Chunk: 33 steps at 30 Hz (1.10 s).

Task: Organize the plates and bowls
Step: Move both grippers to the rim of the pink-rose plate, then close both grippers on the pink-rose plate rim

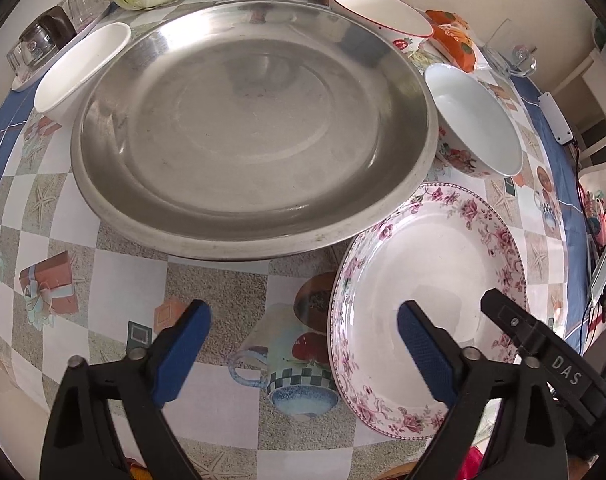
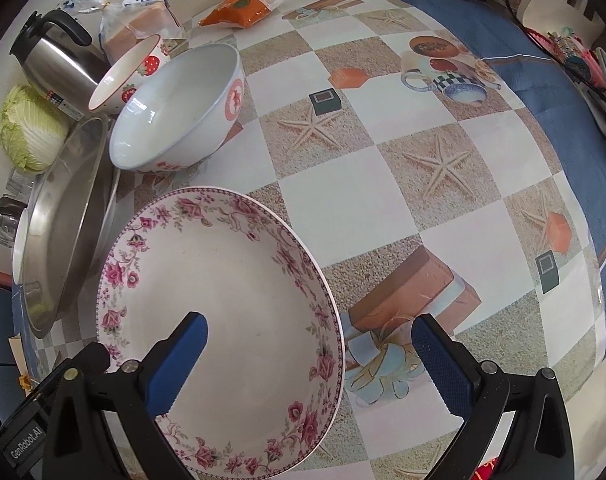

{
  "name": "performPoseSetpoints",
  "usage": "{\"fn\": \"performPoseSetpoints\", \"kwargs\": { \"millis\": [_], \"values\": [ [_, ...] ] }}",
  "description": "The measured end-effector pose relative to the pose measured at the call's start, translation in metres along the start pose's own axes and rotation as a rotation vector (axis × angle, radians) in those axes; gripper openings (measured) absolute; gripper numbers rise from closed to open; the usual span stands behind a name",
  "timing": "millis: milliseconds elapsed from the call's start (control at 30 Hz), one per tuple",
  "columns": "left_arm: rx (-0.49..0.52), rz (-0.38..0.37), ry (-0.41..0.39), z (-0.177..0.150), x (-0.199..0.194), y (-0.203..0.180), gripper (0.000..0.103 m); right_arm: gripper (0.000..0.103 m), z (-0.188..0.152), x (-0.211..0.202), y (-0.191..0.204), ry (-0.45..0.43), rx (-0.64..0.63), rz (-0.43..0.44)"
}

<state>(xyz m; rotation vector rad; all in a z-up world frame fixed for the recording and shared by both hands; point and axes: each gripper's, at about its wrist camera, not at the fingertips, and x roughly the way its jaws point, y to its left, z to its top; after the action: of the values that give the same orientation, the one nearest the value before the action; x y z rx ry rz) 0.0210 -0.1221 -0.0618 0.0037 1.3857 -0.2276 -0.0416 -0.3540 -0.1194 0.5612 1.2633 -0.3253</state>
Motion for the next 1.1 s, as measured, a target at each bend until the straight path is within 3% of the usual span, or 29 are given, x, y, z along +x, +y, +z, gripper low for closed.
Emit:
{"fn": "performPoseSetpoints", "kwargs": {
  "millis": [33,267,367,500,667,833,1100],
  "values": [
    [-0.003,-0.002,0.003,0.000,0.001,-0.001,0.084,0.103,0.000,-0.002,0.001,-0.007,0.003,0.001],
    [-0.025,-0.013,0.002,0.004,0.010,-0.002,0.082,0.103,0.003,-0.009,0.004,-0.042,0.000,0.018],
    [-0.033,-0.033,-0.001,0.005,0.013,0.000,0.070,0.103,0.004,-0.009,0.007,-0.043,0.000,0.031],
    [-0.041,-0.047,0.003,0.007,0.018,-0.001,0.068,0.101,0.005,-0.008,0.007,-0.039,0.029,0.058],
    [-0.044,-0.072,-0.010,0.013,0.025,0.000,0.067,0.082,0.009,-0.008,-0.001,-0.036,0.057,0.099],
    [-0.049,-0.092,0.001,0.016,0.031,-0.001,0.051,0.055,0.009,-0.005,-0.001,-0.031,0.052,0.111],
    [-0.060,-0.137,0.011,0.013,0.039,-0.002,0.032,0.027,0.008,-0.005,-0.012,-0.032,0.077,0.077]
  ]
}}
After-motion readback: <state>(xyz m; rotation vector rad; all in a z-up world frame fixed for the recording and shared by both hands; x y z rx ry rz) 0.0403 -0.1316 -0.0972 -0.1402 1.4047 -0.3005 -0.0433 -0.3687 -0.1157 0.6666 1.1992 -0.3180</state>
